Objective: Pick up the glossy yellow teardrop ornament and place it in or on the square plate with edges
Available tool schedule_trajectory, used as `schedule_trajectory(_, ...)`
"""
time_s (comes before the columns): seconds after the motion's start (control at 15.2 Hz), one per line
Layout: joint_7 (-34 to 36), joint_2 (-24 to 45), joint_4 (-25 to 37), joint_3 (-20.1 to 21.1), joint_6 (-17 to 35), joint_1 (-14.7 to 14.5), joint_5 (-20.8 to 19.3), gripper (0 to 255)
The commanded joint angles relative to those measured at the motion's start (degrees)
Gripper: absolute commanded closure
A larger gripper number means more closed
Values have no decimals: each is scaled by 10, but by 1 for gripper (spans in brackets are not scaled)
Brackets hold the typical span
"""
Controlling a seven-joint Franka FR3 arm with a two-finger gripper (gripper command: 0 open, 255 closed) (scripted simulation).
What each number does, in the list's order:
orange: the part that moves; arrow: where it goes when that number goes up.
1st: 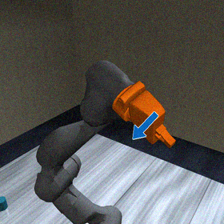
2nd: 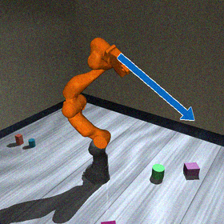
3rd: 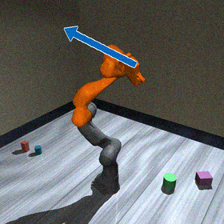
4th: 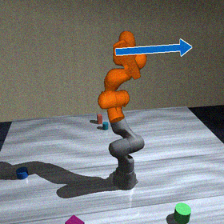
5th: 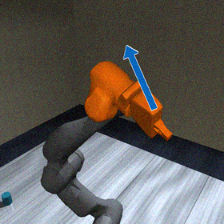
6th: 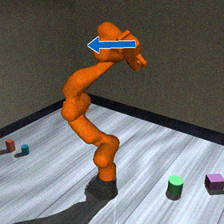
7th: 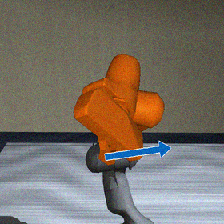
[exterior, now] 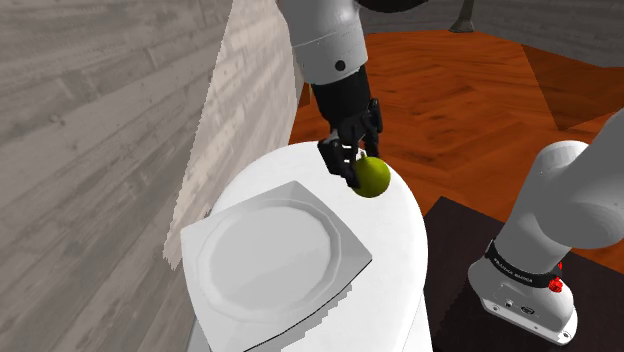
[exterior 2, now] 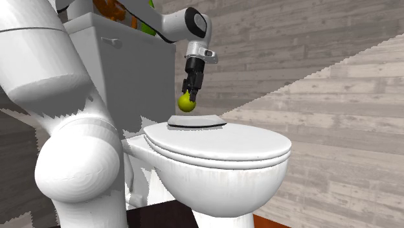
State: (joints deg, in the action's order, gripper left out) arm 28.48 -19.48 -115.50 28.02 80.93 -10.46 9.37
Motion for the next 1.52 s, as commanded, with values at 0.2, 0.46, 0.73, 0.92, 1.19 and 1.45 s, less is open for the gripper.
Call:
schedule_trajectory(0.2,76,128,121,52,0,-4,-31,255)
schedule_trajectory(0.46,141,241,230,83,-12,-27,-76,255)
schedule_trajectory(0.73,208,382,388,100,-52,-85,-144,255)
schedule_trajectory(0.92,204,375,357,95,-26,-83,-141,255)
schedule_trajectory(1.19,201,371,320,94,6,-78,-139,255)
schedule_trajectory(1.45,199,369,286,93,38,-74,-138,255)
